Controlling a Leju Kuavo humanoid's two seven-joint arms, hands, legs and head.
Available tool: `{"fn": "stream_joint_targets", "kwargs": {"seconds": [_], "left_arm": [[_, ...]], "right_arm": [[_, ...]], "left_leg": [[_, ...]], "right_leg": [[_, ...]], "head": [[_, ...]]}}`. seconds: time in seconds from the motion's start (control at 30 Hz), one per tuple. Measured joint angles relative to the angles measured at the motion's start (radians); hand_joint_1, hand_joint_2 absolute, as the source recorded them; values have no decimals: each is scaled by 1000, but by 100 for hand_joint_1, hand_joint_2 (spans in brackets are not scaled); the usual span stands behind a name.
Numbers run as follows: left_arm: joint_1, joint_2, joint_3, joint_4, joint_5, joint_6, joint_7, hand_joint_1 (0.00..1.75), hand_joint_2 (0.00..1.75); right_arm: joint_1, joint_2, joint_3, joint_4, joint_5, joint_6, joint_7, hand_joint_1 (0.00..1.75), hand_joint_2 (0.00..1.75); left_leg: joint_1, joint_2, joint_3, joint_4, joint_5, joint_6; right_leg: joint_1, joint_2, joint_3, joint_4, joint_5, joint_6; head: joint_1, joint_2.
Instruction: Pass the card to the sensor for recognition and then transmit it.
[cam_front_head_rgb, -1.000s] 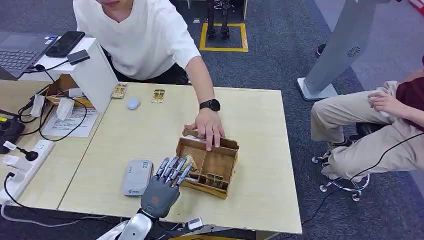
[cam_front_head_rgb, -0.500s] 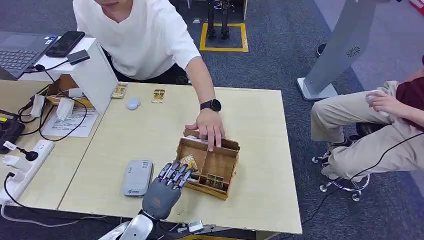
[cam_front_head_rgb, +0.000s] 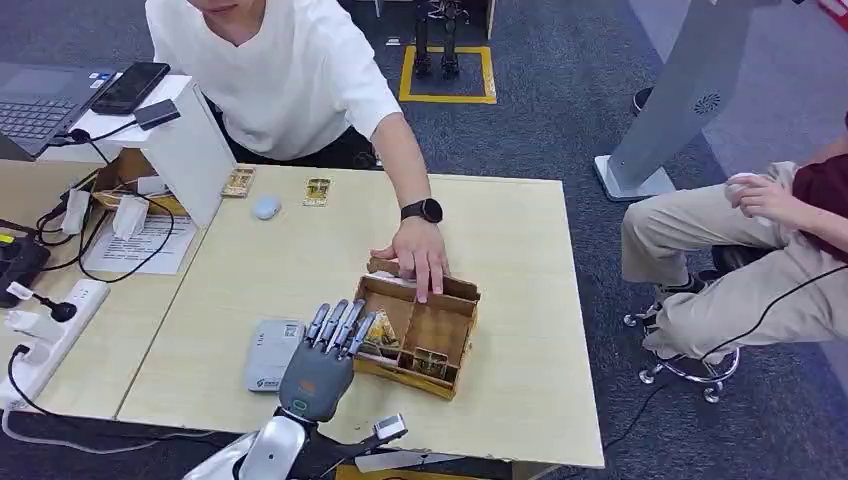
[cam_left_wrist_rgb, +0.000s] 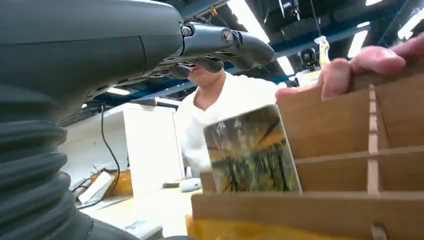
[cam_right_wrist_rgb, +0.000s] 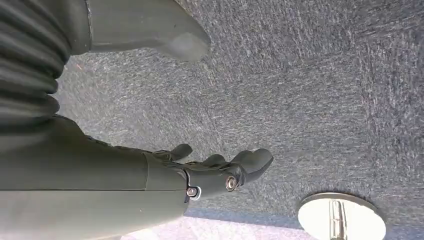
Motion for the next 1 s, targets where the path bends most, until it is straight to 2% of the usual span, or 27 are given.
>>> {"fn": "stream_joint_targets", "kwargs": {"seconds": [0.33, 0.73, 1.0], "left_arm": [[-23, 0, -9, 0, 0, -2, 32, 0, 175], [-25, 0, -19, 0, 0, -2, 31, 0, 175], [-20, 0, -22, 3, 0, -7, -21, 0, 175]], "right_arm": [[0, 0, 1, 0, -7, 0, -1, 0, 175], [0, 0, 2, 0, -8, 0, -2, 0, 175], [0, 0, 2, 0, -8, 0, -8, 0, 175]], "left_leg": [[0, 0, 0, 0, 0, 0], [0, 0, 0, 0, 0, 0], [0, 0, 0, 0, 0, 0]], "right_leg": [[0, 0, 0, 0, 0, 0], [0, 0, 0, 0, 0, 0], [0, 0, 0, 0, 0, 0]], "head": [[0, 0], [0, 0], [0, 0]]}}
